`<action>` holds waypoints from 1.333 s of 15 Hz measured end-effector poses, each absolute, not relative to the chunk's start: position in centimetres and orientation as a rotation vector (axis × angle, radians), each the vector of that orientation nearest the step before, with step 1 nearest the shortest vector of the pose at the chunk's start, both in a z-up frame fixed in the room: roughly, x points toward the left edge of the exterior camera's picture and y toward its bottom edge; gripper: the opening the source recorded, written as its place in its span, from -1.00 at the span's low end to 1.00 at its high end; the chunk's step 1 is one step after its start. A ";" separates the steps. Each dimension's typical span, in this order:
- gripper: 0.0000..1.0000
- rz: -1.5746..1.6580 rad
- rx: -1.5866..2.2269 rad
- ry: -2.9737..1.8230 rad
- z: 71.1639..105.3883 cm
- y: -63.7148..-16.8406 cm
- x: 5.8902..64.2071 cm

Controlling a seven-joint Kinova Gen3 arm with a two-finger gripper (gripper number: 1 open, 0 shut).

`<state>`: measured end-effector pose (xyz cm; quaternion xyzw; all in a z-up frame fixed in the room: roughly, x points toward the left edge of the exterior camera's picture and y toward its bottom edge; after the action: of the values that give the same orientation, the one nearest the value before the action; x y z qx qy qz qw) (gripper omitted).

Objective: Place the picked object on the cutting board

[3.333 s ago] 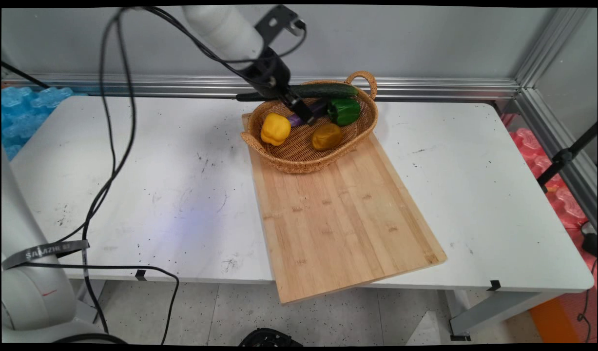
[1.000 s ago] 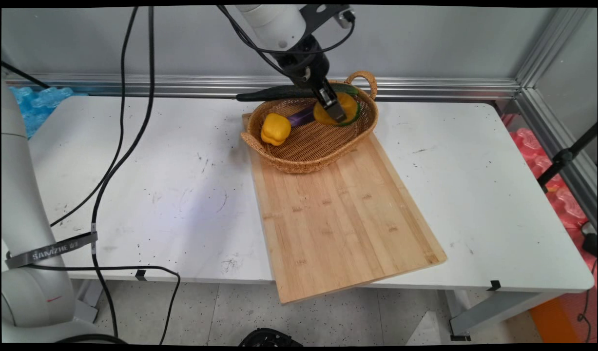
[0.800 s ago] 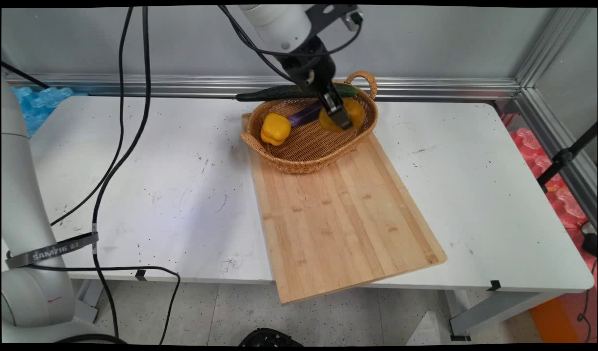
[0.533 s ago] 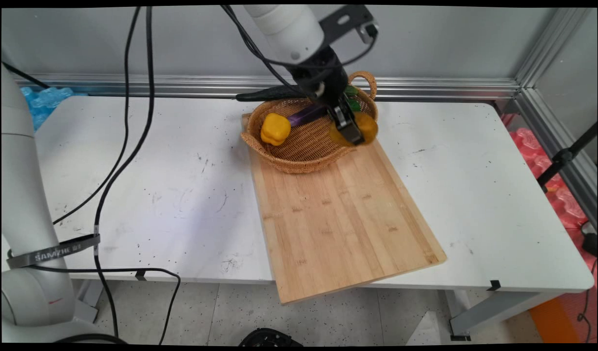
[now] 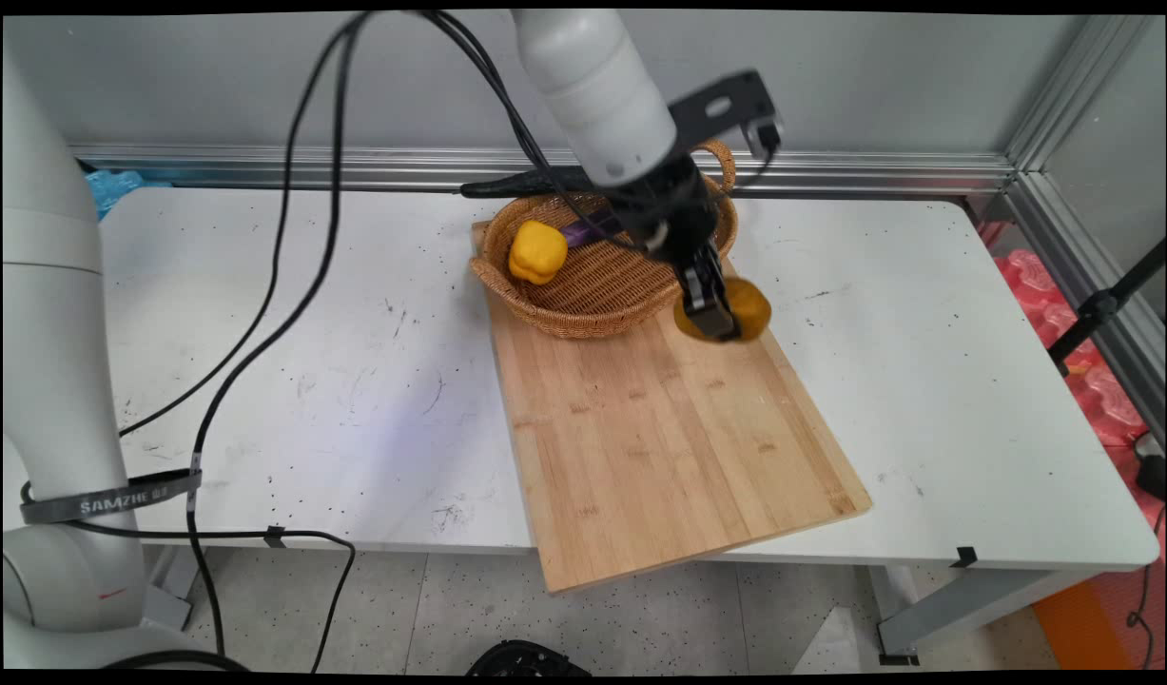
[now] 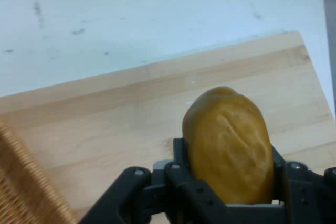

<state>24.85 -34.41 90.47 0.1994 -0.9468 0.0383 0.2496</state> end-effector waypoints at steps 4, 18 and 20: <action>-1.00 0.073 0.435 -2.602 87.6 -34.3 22.7; -1.00 0.013 0.030 -2.679 78.5 -34.5 18.4; -1.00 0.012 -0.002 -2.682 78.0 -34.5 18.2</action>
<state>18.19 -34.47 77.95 -0.0006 -0.9737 0.0043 0.2279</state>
